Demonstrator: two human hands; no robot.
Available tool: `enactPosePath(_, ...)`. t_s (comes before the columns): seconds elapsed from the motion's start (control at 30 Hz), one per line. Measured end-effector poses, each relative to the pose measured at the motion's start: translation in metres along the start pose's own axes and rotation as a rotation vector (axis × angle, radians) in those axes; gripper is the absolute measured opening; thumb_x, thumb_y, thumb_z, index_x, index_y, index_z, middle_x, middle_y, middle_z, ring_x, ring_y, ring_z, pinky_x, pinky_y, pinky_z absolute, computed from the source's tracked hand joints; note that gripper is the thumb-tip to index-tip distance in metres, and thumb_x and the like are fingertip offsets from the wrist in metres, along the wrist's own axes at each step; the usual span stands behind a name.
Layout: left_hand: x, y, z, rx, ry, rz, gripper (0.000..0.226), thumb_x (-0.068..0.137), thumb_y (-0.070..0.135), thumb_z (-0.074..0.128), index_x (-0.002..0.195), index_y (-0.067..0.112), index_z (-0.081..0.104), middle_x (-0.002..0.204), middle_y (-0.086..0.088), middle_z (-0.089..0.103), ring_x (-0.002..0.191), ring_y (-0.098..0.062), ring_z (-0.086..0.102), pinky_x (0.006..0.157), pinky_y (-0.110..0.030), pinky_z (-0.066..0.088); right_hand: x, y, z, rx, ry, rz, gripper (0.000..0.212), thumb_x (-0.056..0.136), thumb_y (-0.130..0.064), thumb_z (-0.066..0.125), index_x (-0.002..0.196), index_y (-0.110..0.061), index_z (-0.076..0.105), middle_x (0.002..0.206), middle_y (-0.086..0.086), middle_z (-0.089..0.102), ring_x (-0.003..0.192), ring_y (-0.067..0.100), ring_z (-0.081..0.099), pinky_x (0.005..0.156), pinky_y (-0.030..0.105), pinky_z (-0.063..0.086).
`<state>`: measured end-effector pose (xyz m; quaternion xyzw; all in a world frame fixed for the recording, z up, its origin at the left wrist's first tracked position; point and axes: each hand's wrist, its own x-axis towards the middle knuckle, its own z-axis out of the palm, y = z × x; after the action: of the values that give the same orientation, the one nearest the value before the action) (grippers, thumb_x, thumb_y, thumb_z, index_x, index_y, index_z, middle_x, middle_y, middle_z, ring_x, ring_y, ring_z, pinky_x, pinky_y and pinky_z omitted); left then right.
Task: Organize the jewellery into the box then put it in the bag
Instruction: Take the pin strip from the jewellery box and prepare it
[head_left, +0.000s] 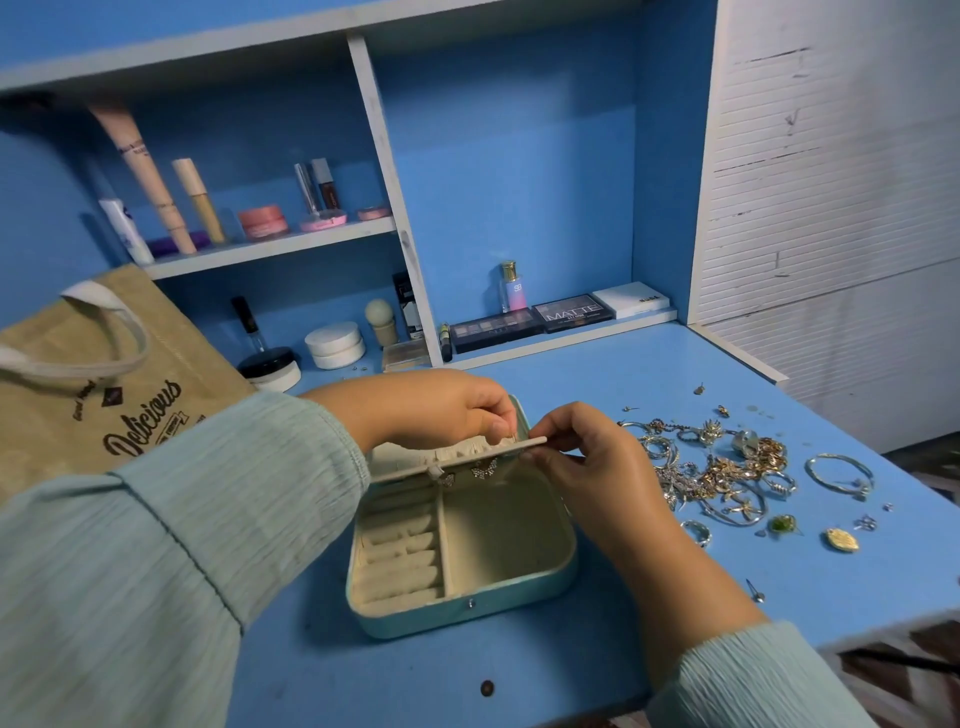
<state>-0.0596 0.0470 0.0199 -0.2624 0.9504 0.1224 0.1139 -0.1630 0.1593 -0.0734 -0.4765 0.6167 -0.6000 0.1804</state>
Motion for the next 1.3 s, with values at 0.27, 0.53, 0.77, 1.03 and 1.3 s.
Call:
enactPosePath(0.27,-0.0039,-0.0014,0.0006,-0.155,0.021,-0.029,0.018,0.098,0.029,0.043,0.103,0.023,0.059,0.087,0.023,0.054,0.088,0.002,0.049,0.086,-0.018,0.034,0.0001,0.0012,0.0007,0.008,0.011,-0.002,0.025,0.081,-0.008,0.069,0.073,-0.028,0.056,0.074,-0.011,0.061,0.070,-0.009,0.054,0.060,0.005,0.040)
enactPosePath(0.53,-0.0057,0.0019,0.0026,-0.269,0.019,-0.015,0.015,0.098,0.027,0.043,0.089,0.035,0.053,0.085,0.020,0.056,0.089,-0.002,0.051,0.091,-0.020,0.037,0.0001,0.0017,0.0005,0.005,0.009,-0.007,0.025,0.081,-0.008,0.069,0.073,-0.028,0.056,0.075,-0.011,0.061,0.070,-0.008,0.054,0.060,0.006,0.040)
enactPosePath(0.77,-0.0064,-0.0033,0.0049,-0.428,0.033,-0.008,0.010,0.094,0.027,0.053,0.092,0.031,0.062,0.089,0.018,0.063,0.090,-0.001,0.057,0.095,-0.022,0.041,0.0000,0.0003,0.0003,-0.001,0.010,-0.009,0.027,0.081,-0.008,0.069,0.071,-0.030,0.055,0.073,-0.011,0.060,0.070,-0.009,0.054,0.060,0.005,0.040)
enactPosePath(1.03,-0.0054,-0.0075,0.0066,-0.558,0.050,-0.007,0.012,0.094,0.024,0.053,0.089,0.028,0.064,0.078,0.020,0.066,0.086,0.000,0.058,0.092,-0.019,0.041,-0.0006,0.0008,0.0003,0.016,0.008,-0.005,0.026,0.081,-0.008,0.069,0.073,-0.028,0.055,0.074,-0.011,0.060,0.071,-0.009,0.054,0.060,0.005,0.040)
enactPosePath(1.3,-0.0033,-0.0071,0.0089,-0.501,0.026,-0.035,0.020,0.096,0.032,0.046,0.087,0.025,0.063,0.085,0.016,0.062,0.084,-0.001,0.055,0.093,-0.025,0.040,0.0000,0.0011,0.0010,0.012,0.015,-0.008,0.026,0.080,-0.007,0.069,0.073,-0.027,0.055,0.076,-0.011,0.060,0.070,-0.010,0.053,0.061,0.004,0.040)
